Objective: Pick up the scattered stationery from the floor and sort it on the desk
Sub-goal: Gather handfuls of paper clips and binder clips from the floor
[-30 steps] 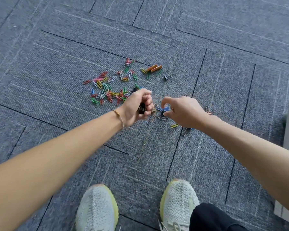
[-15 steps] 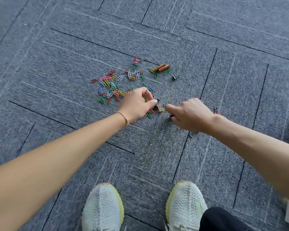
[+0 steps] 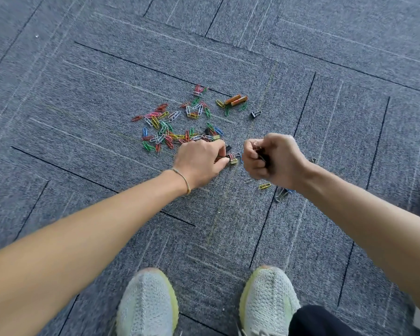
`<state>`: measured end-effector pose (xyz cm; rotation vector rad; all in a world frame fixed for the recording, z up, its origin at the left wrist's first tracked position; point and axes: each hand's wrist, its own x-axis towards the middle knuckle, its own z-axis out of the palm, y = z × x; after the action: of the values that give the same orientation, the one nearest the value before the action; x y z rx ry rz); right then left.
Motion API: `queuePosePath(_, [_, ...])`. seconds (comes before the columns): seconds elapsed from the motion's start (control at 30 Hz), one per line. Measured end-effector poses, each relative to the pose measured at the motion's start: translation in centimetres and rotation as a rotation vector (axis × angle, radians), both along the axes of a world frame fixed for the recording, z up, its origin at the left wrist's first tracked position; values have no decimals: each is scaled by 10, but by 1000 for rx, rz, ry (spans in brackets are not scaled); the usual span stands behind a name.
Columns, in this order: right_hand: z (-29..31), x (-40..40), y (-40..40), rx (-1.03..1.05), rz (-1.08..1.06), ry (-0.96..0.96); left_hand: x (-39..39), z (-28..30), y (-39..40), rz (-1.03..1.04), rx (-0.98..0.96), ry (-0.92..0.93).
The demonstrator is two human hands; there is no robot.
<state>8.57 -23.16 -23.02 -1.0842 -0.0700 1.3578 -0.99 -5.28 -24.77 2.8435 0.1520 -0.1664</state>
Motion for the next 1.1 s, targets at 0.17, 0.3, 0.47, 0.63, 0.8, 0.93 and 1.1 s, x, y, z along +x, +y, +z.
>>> queuePosePath(0.17, [2, 3, 7, -72, -28, -29, 3, 2, 0, 13, -2, 2])
queuePosePath(0.3, [1, 12, 10, -227, -25, -232, 3, 4, -1, 58, -99, 56])
queuePosePath(0.47, [3, 17, 18, -422, 80, -579, 8, 15, 9, 442, -916, 124])
queuePosePath(0.63, [-7, 15, 42, -712, 311, -1235, 8, 22, 27, 593, -1506, 251])
queuePosePath(0.8, [-8, 11, 52, -802, 551, -1558, 4, 25, 36, 683, -1749, 254])
queuePosePath(0.93, [-10, 12, 54, -770, 601, -1632, 2, 23, 38, 762, -1663, 286])
queuePosePath(1.1, [-10, 17, 53, -753, 588, -1448, 4, 22, 34, 859, -1566, 307])
